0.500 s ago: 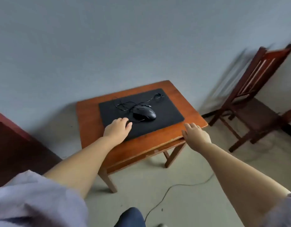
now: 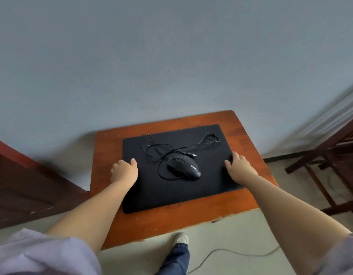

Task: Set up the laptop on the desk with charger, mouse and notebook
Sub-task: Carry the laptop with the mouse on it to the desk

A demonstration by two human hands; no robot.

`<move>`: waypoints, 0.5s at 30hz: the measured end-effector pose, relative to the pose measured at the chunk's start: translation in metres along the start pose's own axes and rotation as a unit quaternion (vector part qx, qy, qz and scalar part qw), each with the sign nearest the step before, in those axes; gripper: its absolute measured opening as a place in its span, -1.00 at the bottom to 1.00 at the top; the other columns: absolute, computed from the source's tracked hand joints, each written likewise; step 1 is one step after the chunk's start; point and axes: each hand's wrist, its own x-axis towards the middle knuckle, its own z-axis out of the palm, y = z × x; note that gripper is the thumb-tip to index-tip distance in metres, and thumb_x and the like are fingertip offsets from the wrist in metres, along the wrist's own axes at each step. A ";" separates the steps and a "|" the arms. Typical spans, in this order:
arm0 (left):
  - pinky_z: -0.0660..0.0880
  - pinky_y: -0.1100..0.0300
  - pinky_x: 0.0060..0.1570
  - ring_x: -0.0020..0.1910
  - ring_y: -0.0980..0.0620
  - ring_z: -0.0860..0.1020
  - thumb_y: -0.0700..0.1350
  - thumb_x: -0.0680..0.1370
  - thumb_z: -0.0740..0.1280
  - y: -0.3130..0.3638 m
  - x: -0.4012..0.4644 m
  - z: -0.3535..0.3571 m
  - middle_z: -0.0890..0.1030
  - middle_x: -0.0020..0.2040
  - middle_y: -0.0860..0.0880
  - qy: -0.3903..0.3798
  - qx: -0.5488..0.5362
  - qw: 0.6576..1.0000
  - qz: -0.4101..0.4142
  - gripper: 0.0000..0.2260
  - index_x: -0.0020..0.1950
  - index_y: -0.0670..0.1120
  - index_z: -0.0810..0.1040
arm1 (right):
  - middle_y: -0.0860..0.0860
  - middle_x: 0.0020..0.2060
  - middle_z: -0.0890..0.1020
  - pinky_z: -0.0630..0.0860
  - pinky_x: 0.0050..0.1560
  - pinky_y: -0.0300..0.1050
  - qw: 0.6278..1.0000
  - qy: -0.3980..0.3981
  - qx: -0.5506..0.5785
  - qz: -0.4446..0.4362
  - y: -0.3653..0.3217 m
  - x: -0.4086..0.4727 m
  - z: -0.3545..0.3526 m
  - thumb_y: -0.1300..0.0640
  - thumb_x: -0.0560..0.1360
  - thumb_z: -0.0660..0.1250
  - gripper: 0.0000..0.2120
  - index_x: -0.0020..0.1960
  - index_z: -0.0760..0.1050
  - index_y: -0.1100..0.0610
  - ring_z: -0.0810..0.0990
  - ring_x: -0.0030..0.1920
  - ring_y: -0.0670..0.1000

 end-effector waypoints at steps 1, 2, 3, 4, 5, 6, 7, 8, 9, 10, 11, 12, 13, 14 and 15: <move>0.32 -0.14 0.25 0.33 -0.26 0.32 0.10 0.60 0.07 0.004 0.004 0.003 0.35 0.35 -0.28 -0.004 -0.003 1.000 -0.015 -0.48 0.36 -0.29 0.28 | 0.21 0.32 0.35 0.40 0.19 0.19 1.000 0.000 0.011 0.012 -0.002 0.009 0.000 -0.08 0.59 -0.01 -0.52 0.43 0.16 0.14 0.35 0.29 0.26; 0.33 -0.15 0.24 0.33 -0.27 0.32 0.10 0.59 0.08 0.007 0.007 0.006 0.35 0.35 -0.29 -0.004 -0.004 1.000 -0.029 -0.48 0.36 -0.29 0.28 | 0.22 0.32 0.35 0.38 0.20 0.18 0.999 -0.001 0.020 0.028 -0.004 0.018 0.000 -0.08 0.59 -0.01 -0.51 0.42 0.18 0.17 0.34 0.29 0.27; 0.34 -0.15 0.23 0.32 -0.27 0.32 0.11 0.59 0.09 0.011 0.010 0.008 0.35 0.35 -0.29 -0.002 -0.003 0.999 -0.043 -0.47 0.35 -0.29 0.28 | 0.24 0.32 0.35 0.37 0.21 0.17 0.998 -0.003 0.033 0.046 -0.008 0.027 -0.001 -0.07 0.59 -0.01 -0.51 0.40 0.21 0.20 0.34 0.29 0.28; 0.35 -0.16 0.22 0.32 -0.27 0.32 0.12 0.59 0.09 0.013 0.012 0.011 0.35 0.34 -0.30 -0.002 -0.003 0.998 -0.058 -0.47 0.35 -0.29 0.28 | 0.25 0.31 0.35 0.37 0.22 0.16 0.996 -0.009 0.053 0.065 -0.011 0.035 -0.001 -0.07 0.59 -0.02 -0.50 0.39 0.23 0.23 0.35 0.28 0.29; 0.35 -0.16 0.21 0.31 -0.28 0.33 0.12 0.59 0.09 0.014 0.014 0.012 0.35 0.33 -0.30 -0.004 -0.004 0.997 -0.074 -0.46 0.35 -0.29 0.28 | 0.26 0.31 0.36 0.37 0.23 0.15 0.993 -0.015 0.077 0.084 -0.013 0.043 -0.001 -0.08 0.58 -0.01 -0.48 0.39 0.23 0.25 0.37 0.27 0.30; 0.35 -0.16 0.21 0.30 -0.29 0.34 0.13 0.58 0.09 0.014 0.017 0.013 0.36 0.33 -0.31 -0.005 -0.009 0.996 -0.092 -0.45 0.34 -0.31 0.27 | 0.27 0.31 0.38 0.38 0.24 0.13 0.989 -0.019 0.102 0.104 -0.015 0.050 -0.002 -0.10 0.58 -0.01 -0.45 0.38 0.23 0.27 0.39 0.26 0.30; 0.35 -0.15 0.22 0.29 -0.29 0.36 0.14 0.58 0.09 0.015 0.021 0.013 0.37 0.33 -0.32 -0.007 -0.015 0.994 -0.110 -0.43 0.34 -0.32 0.27 | 0.27 0.31 0.40 0.39 0.23 0.12 0.985 -0.020 0.121 0.119 -0.015 0.057 -0.001 -0.13 0.57 0.00 -0.43 0.38 0.22 0.28 0.41 0.26 0.30; 0.36 -0.14 0.22 0.29 -0.30 0.37 0.15 0.58 0.09 0.014 0.025 0.012 0.39 0.32 -0.32 -0.011 -0.019 0.992 -0.124 -0.42 0.33 -0.34 0.28 | 0.27 0.30 0.42 0.39 0.21 0.10 0.983 -0.021 0.129 0.127 -0.015 0.062 -0.001 -0.17 0.56 -0.01 -0.39 0.38 0.22 0.29 0.43 0.25 0.29; 0.37 -0.12 0.23 0.27 -0.30 0.40 0.17 0.58 0.08 0.014 0.030 0.012 0.42 0.30 -0.32 -0.015 -0.020 0.991 -0.131 -0.40 0.32 -0.35 0.31 | 0.27 0.28 0.44 0.40 0.19 0.09 0.984 -0.023 0.126 0.127 -0.014 0.066 0.000 -0.21 0.56 -0.03 -0.36 0.37 0.25 0.29 0.44 0.24 0.28; 0.40 -0.11 0.23 0.24 -0.29 0.44 0.19 0.58 0.06 0.013 0.035 0.011 0.47 0.27 -0.31 -0.021 -0.022 0.991 -0.131 -0.39 0.28 -0.35 0.37 | 0.27 0.25 0.48 0.42 0.16 0.08 0.985 -0.023 0.119 0.125 -0.012 0.069 0.002 -0.24 0.55 -0.06 -0.33 0.34 0.29 0.30 0.47 0.20 0.27; 0.43 -0.11 0.22 0.20 -0.29 0.47 0.20 0.58 0.05 0.012 0.039 0.011 0.51 0.22 -0.30 -0.022 -0.028 0.991 -0.131 -0.38 0.22 -0.35 0.42 | 0.26 0.18 0.52 0.44 0.10 0.05 0.986 -0.018 0.115 0.122 -0.010 0.071 0.004 -0.26 0.55 -0.09 -0.31 0.30 0.36 0.31 0.51 0.14 0.25; 0.45 -0.11 0.20 0.16 -0.30 0.49 0.21 0.57 0.05 0.011 0.042 0.011 0.54 0.18 -0.30 -0.021 -0.043 0.990 -0.132 -0.38 0.17 -0.35 0.46 | 0.23 0.10 0.56 0.45 0.03 0.03 0.986 -0.010 0.117 0.121 -0.008 0.072 0.006 -0.26 0.55 -0.12 -0.29 0.24 0.42 0.31 0.53 0.05 0.23; 0.47 -0.10 0.16 0.12 -0.30 0.51 0.22 0.57 0.06 0.011 0.043 0.012 0.55 0.15 -0.29 -0.016 -0.062 0.989 -0.137 -0.39 0.13 -0.35 0.48 | 0.21 0.02 0.59 0.44 -0.03 0.00 0.985 0.001 0.123 0.120 -0.007 0.072 0.007 -0.27 0.55 -0.13 -0.29 0.18 0.47 0.30 0.53 -0.03 0.20; 0.49 -0.07 0.09 0.06 -0.29 0.53 0.23 0.56 0.07 0.010 0.043 0.012 0.56 0.12 -0.28 -0.009 -0.078 0.987 -0.142 -0.39 0.10 -0.34 0.49 | 0.18 -0.05 0.59 0.43 -0.07 -0.03 0.984 0.011 0.130 0.122 -0.007 0.072 0.008 -0.27 0.55 -0.14 -0.29 0.14 0.49 0.29 0.52 -0.07 0.19; 0.51 -0.04 0.00 -0.03 -0.27 0.53 0.24 0.55 0.07 0.010 0.041 0.012 0.57 0.06 -0.26 -0.002 -0.091 0.985 -0.144 -0.39 0.05 -0.32 0.50 | 0.16 -0.09 0.57 0.41 -0.10 -0.04 0.983 0.021 0.136 0.123 -0.006 0.072 0.008 -0.28 0.54 -0.14 -0.29 0.11 0.50 0.27 0.52 -0.09 0.18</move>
